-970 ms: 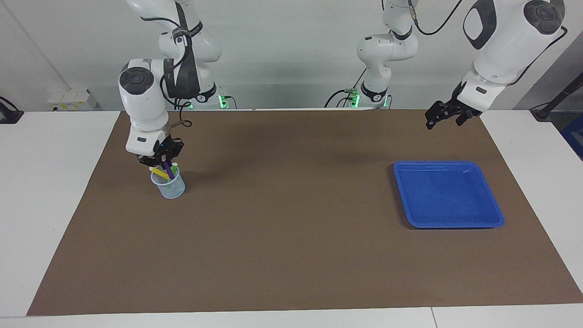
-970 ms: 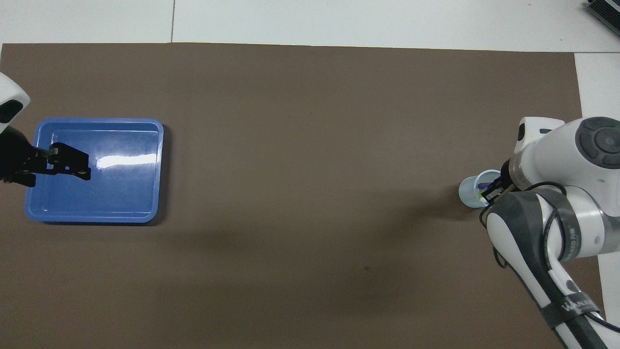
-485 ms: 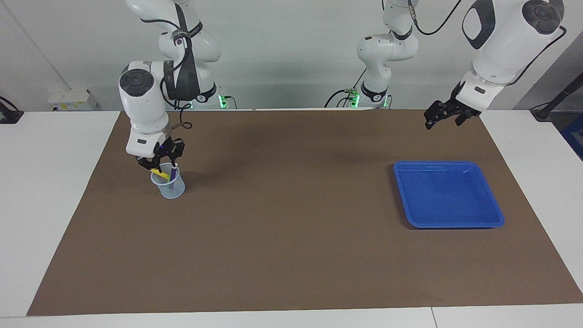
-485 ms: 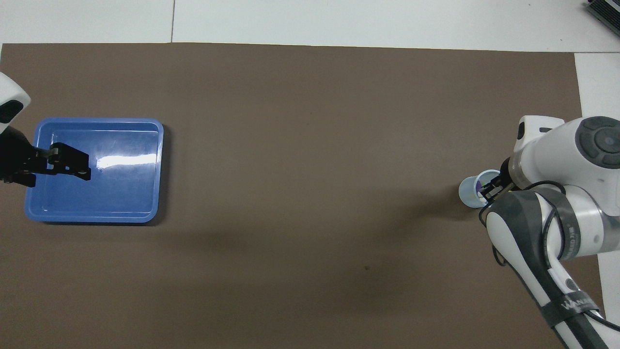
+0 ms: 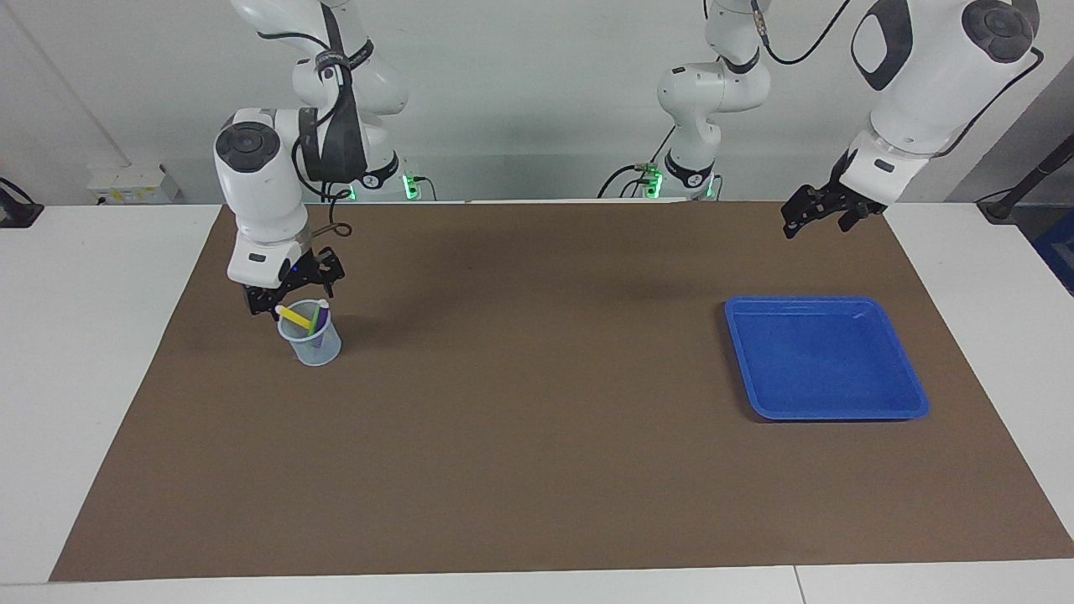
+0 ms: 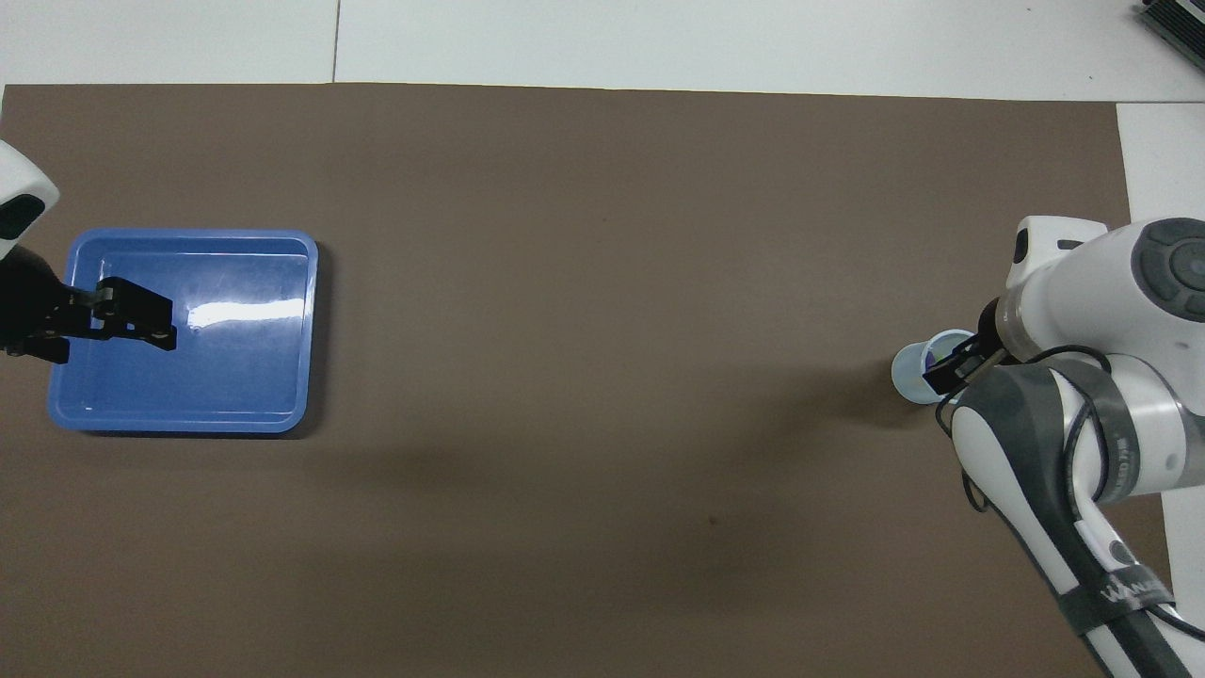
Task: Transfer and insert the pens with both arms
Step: 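Lower the purple pen into the cup and open the right gripper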
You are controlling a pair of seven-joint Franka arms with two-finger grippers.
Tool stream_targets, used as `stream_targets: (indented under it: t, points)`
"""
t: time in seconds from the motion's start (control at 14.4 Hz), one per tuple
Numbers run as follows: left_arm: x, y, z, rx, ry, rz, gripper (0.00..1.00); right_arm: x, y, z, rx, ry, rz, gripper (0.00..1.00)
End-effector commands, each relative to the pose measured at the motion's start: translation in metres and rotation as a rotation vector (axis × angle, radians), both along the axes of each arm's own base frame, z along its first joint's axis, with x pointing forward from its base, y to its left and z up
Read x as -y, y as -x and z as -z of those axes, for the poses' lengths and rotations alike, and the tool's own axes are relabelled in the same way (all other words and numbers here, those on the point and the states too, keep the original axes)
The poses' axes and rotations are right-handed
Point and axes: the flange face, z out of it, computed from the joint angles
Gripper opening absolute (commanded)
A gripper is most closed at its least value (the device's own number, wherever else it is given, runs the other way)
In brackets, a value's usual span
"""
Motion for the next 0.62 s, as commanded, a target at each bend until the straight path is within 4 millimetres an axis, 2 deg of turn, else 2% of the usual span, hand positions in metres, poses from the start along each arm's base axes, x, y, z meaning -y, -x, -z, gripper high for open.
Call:
stream_targets:
  t: [0.0, 0.55]
  points:
    - [-0.001, 0.007, -0.005, 0.004, -0.001, -0.004, 1.00, 0.007, -0.006, -0.019, -0.001, -0.004, 0.025, 1.00]
    - [-0.001, 0.008, -0.007, 0.008, -0.001, -0.004, 1.00, 0.011, -0.018, -0.069, 0.052, -0.059, 0.128, 1.00]
